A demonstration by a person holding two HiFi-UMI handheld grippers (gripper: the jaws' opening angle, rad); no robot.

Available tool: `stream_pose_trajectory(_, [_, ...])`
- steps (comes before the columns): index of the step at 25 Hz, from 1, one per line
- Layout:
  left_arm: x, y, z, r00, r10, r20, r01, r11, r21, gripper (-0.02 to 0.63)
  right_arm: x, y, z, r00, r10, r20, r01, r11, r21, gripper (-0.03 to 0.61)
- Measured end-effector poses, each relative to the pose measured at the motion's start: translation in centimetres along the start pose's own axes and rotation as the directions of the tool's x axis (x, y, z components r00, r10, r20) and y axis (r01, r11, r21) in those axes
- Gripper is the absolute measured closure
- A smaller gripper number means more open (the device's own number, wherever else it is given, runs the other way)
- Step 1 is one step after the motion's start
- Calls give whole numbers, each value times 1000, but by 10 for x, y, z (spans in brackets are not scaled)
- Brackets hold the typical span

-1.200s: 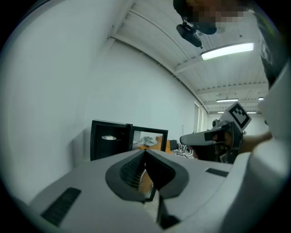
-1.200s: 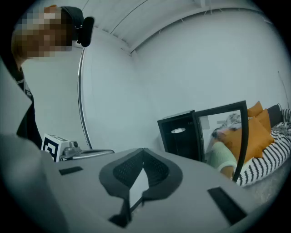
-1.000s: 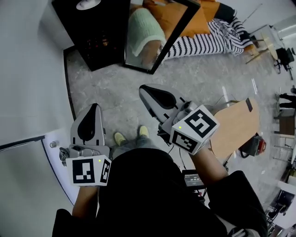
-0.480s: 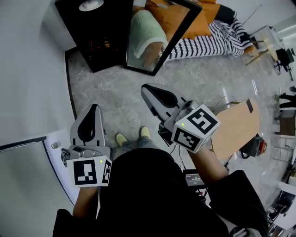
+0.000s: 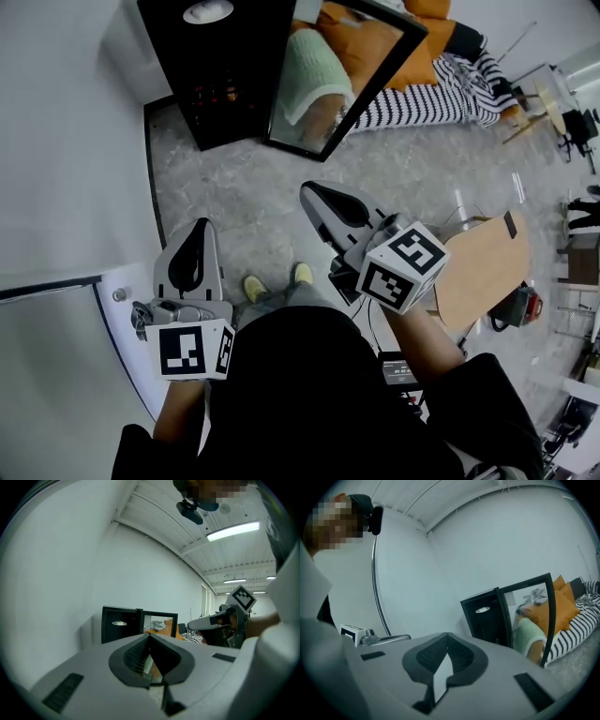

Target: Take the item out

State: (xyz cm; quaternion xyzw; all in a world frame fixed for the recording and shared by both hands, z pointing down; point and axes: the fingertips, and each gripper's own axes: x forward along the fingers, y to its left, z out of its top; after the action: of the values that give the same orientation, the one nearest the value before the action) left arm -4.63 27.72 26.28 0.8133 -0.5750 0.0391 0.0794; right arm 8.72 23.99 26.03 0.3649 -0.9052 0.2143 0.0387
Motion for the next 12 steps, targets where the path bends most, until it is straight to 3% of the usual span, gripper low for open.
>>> stream_pose_trajectory(12, [-31,33,-6,999,29,23,-28,999,-15,604,19,39,-11,999,24,-23,-25,999,-32,574])
